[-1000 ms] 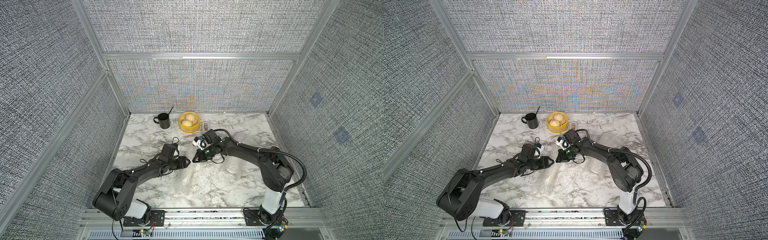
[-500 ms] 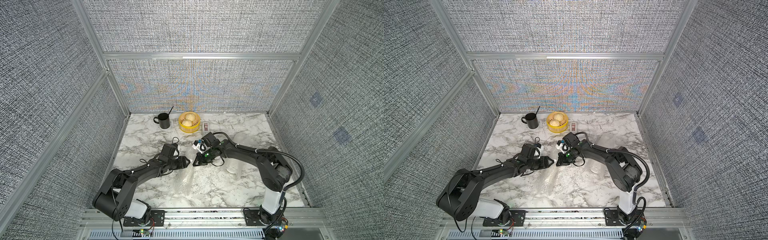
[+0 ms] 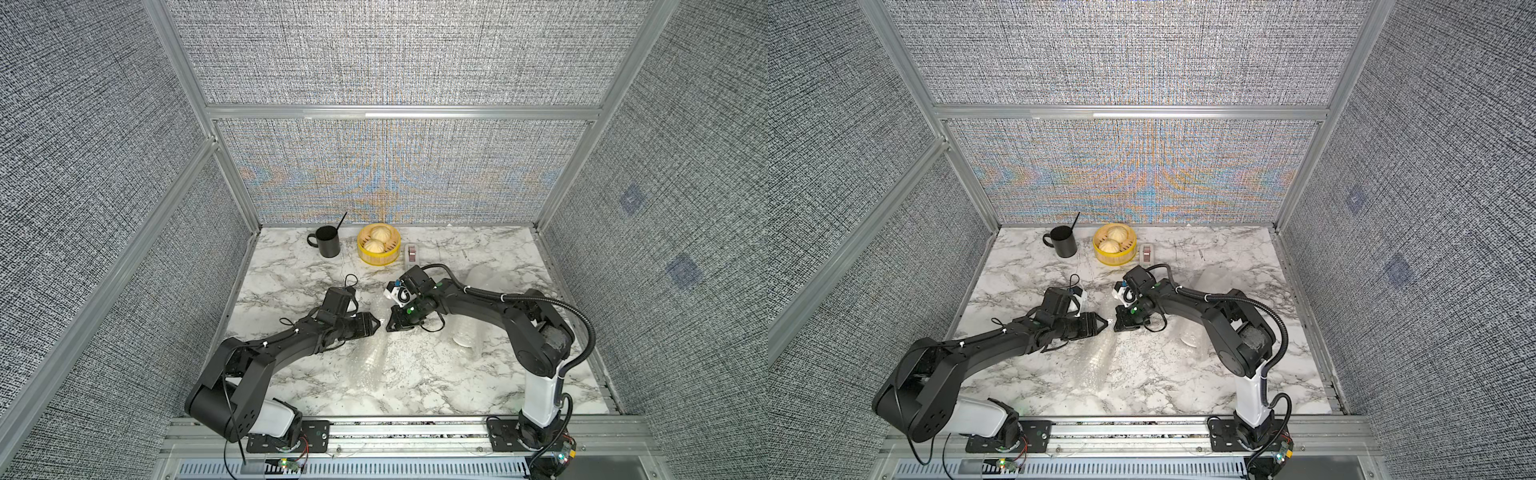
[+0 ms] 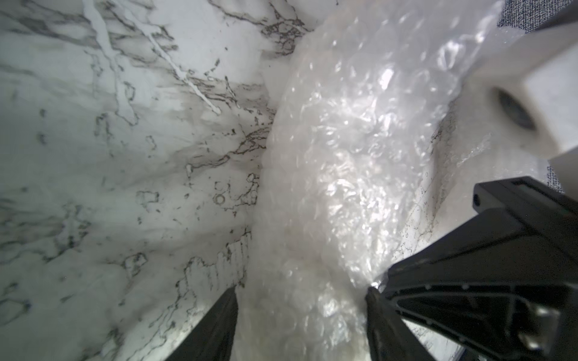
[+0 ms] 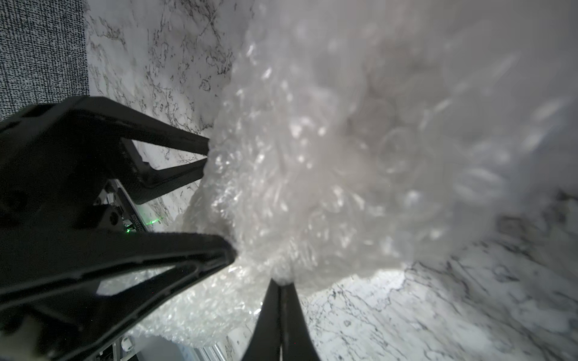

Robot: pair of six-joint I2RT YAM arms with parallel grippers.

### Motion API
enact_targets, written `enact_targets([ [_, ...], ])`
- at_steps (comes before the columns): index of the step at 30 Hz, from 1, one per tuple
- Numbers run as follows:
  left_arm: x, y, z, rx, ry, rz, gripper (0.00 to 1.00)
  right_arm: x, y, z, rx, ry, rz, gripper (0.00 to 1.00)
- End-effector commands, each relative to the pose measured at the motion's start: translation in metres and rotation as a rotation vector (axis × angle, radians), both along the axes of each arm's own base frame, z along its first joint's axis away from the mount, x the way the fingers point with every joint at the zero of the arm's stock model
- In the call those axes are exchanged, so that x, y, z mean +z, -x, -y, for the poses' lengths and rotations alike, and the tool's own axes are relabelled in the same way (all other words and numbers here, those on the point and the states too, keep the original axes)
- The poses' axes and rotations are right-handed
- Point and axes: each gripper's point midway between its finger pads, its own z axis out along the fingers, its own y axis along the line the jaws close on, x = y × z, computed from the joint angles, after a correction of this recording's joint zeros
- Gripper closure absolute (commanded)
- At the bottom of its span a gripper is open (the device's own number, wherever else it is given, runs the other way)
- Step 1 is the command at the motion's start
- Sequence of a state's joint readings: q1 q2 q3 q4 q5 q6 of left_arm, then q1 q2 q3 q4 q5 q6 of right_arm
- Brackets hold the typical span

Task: Wrap vases in bubble wrap
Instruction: Stick the tape on the bubble wrap.

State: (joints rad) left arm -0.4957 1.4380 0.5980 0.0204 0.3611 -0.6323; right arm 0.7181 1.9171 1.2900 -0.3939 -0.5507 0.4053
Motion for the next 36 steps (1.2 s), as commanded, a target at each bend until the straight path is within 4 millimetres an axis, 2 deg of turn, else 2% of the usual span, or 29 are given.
enact_targets([
  [1, -0.02, 0.014, -0.017, 0.015, -0.099, -0.073, 0.36, 0.029, -0.006, -0.005, -0.01, -0.071, 0.048, 1.0],
  [3, -0.02, 0.014, -0.017, 0.013, -0.097, -0.073, 0.36, 0.039, -0.014, -0.007, -0.03, -0.096, 0.059, 1.0],
  [6, -0.022, 0.014, -0.017, 0.009, -0.099, -0.077, 0.36, 0.038, -0.024, -0.016, -0.03, -0.107, 0.048, 1.0],
  [12, -0.021, 0.015, -0.016, 0.009, -0.092, -0.075, 0.36, 0.014, -0.045, -0.017, -0.068, -0.044, 0.067, 1.0],
  [16, -0.022, 0.015, -0.014, -0.002, -0.088, -0.079, 0.36, -0.001, -0.049, -0.025, -0.047, -0.041, 0.054, 1.0],
  [18, -0.022, 0.015, -0.015, -0.002, -0.091, -0.081, 0.36, -0.006, -0.05, -0.021, -0.051, -0.012, 0.058, 1.0],
  [21, -0.023, 0.015, -0.018, 0.013, -0.101, -0.079, 0.36, 0.011, -0.047, -0.015, -0.052, -0.028, 0.084, 1.0],
  [23, -0.023, 0.016, -0.02, 0.022, -0.107, -0.078, 0.36, 0.029, -0.039, -0.009, -0.051, -0.047, 0.111, 1.0],
  [25, -0.023, 0.016, -0.02, 0.025, -0.106, -0.079, 0.36, 0.036, -0.03, -0.003, -0.044, -0.055, 0.107, 1.0],
  [29, -0.025, 0.017, -0.02, 0.026, -0.106, -0.085, 0.36, 0.022, -0.01, -0.005, -0.028, -0.067, 0.039, 1.0],
  [36, -0.024, 0.017, -0.021, 0.028, -0.109, -0.085, 0.37, 0.001, -0.002, -0.012, -0.009, -0.052, 0.013, 1.0],
])
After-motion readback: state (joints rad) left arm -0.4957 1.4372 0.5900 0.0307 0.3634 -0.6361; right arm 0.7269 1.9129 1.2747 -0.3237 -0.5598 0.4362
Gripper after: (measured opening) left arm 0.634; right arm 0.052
